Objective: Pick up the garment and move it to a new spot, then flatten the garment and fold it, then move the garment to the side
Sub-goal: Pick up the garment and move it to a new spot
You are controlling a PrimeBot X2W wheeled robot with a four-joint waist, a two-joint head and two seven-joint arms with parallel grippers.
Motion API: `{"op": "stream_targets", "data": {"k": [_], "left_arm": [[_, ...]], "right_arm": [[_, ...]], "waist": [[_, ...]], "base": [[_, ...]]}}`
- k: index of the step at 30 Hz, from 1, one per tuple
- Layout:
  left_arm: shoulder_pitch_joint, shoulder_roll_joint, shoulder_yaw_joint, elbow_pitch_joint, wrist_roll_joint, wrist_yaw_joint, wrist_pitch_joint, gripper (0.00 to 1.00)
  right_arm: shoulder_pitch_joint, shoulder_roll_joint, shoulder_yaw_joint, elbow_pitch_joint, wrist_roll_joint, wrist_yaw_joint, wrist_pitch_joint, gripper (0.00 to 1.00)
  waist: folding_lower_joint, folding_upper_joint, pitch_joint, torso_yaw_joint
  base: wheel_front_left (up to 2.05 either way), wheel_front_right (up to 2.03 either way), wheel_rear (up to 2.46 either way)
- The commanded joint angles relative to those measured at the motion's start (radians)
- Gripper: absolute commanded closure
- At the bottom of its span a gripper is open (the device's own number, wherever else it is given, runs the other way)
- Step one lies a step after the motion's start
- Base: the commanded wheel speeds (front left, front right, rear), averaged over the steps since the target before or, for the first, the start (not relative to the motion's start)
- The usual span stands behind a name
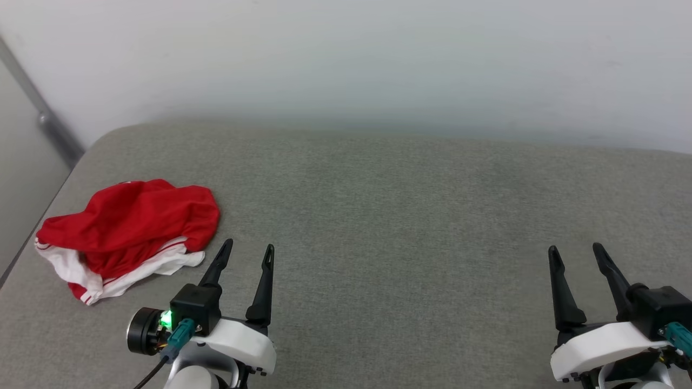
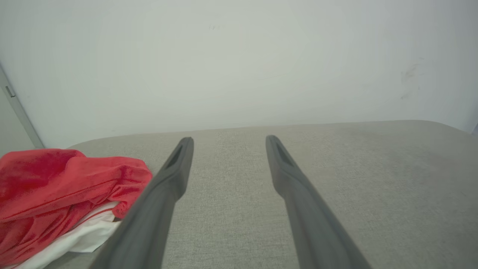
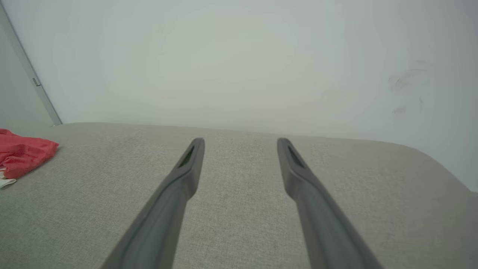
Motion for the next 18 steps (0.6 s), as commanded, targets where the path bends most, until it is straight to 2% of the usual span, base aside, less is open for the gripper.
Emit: {"op": "stream_targets", "data": {"k": [1, 18], "left_arm": [[-0.005, -0.003, 0.004, -0.003, -0.003, 0.006, -0.003, 0.0], [-0.001, 0.023, 0.092, 0.0, -0.041, 0.026, -0.003, 0.0]], "right_arm": [[-0.008, 0.001, 0.006, -0.002, -0.006, 0.0, -0.005, 0.0], [-0.039, 0.001, 0.079, -0.011, 0.012, 0.0, -0.004, 0.0]], "waist": [[0.0, 0.0, 0.005, 0.045], [0.0, 0.0, 0.022, 0.319]], "base": [[0.0, 0.0, 0.0], [0.0, 0.0, 0.0]]}}
